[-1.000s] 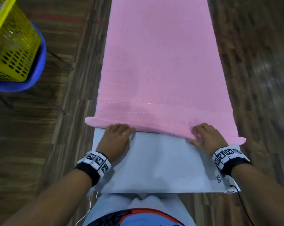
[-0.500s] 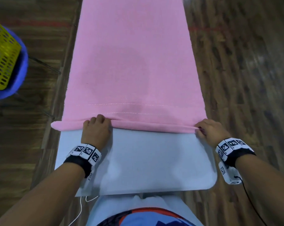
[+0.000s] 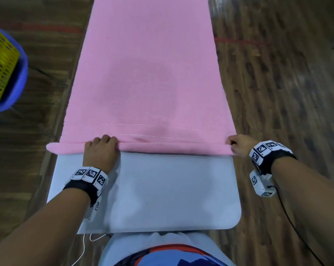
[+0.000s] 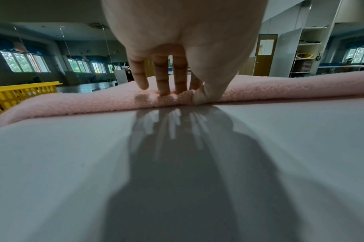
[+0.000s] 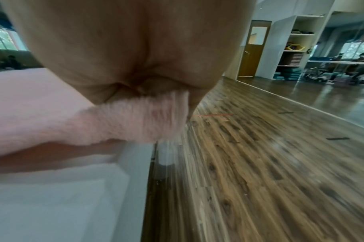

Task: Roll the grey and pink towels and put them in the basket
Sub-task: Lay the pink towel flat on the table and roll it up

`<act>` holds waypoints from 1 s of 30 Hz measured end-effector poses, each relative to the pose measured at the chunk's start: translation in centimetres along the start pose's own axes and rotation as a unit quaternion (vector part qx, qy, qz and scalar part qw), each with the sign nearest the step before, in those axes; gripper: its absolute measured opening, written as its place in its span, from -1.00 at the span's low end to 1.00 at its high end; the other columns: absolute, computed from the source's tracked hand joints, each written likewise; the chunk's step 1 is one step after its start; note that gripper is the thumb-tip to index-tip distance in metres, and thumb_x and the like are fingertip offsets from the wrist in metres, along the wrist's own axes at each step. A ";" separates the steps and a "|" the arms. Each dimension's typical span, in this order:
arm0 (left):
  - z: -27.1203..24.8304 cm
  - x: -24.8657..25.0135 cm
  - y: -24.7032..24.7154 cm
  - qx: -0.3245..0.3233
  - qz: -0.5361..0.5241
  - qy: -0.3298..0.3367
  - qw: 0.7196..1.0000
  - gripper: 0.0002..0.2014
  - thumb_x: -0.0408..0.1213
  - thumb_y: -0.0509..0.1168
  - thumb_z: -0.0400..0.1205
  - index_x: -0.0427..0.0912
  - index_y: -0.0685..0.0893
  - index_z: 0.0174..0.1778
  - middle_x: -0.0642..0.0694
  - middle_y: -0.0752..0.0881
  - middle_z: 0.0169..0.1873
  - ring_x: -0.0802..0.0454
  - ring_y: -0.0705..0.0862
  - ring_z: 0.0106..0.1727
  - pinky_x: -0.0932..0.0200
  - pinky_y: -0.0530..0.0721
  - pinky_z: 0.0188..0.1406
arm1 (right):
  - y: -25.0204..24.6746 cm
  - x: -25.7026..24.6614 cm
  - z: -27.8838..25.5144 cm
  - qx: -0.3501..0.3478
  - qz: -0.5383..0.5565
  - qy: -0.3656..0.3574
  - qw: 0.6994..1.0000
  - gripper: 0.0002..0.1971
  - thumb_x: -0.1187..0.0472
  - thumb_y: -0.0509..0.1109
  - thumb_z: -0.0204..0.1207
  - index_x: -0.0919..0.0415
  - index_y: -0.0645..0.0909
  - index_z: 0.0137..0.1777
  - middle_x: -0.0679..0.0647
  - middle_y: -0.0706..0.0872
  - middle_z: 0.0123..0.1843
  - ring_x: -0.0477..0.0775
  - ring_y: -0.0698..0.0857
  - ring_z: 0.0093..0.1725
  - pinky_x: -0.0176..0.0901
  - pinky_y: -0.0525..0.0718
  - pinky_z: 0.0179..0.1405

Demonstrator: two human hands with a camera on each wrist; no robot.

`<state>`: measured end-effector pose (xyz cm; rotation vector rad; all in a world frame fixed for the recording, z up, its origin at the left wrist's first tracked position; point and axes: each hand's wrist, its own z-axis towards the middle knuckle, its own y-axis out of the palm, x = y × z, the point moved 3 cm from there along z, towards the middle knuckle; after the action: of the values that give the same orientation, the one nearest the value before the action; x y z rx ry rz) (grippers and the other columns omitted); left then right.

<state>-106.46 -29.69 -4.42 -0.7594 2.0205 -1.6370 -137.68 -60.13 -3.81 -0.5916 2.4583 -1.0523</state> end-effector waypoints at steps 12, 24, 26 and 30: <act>-0.5 -0.9 0.0 0.016 -0.014 0.031 0.999 -0.79 -0.30 0.34 0.56 -0.24 0.69 0.08 -0.28 0.69 0.00 -0.32 0.63 0.00 -0.14 0.50 -0.01 | 2.1 -1.9 -2.7 0.286 -0.059 -0.069 0.954 -0.79 0.16 0.41 0.46 0.20 0.63 0.06 0.20 0.67 -0.02 0.33 0.65 -0.14 0.09 0.64 -0.13; -1.0 -10.2 -0.9 0.087 -0.067 0.099 0.989 -0.80 -0.61 0.45 0.34 -0.37 0.81 -0.15 -0.46 0.70 -0.07 -0.42 0.71 -0.33 -0.28 0.65 -0.26 | 5.1 -7.5 -2.7 0.205 -0.123 -0.129 0.963 -0.75 0.26 0.36 0.53 0.25 0.66 0.19 0.22 0.69 0.12 0.34 0.63 0.01 0.11 0.59 -0.03; -1.5 -10.8 -1.0 0.095 -0.075 0.119 0.986 -0.81 -0.50 0.33 0.38 -0.36 0.82 -0.17 -0.41 0.74 -0.17 -0.40 0.73 -0.33 -0.27 0.66 -0.27 | 4.8 -7.8 -2.4 0.193 -0.116 -0.116 0.967 -0.74 0.25 0.35 0.53 0.25 0.64 0.19 0.21 0.69 0.13 0.32 0.61 0.05 0.11 0.57 0.01; -2.2 -11.4 -1.5 0.059 -0.098 0.133 0.984 -0.55 -0.19 0.06 0.45 -0.30 0.84 -0.16 -0.29 0.80 -0.25 -0.29 0.76 -0.23 -0.13 0.69 -0.13 | 4.3 -8.3 -2.2 0.186 -0.007 -0.099 0.977 -0.82 0.27 0.39 0.45 0.21 0.60 0.05 0.19 0.74 -0.04 0.27 0.63 -0.09 -0.03 0.52 -0.18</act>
<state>-99.04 -20.86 -2.59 -0.7505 2.0550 -2.0479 -132.83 -51.86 -4.03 -0.5611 2.0199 -1.3470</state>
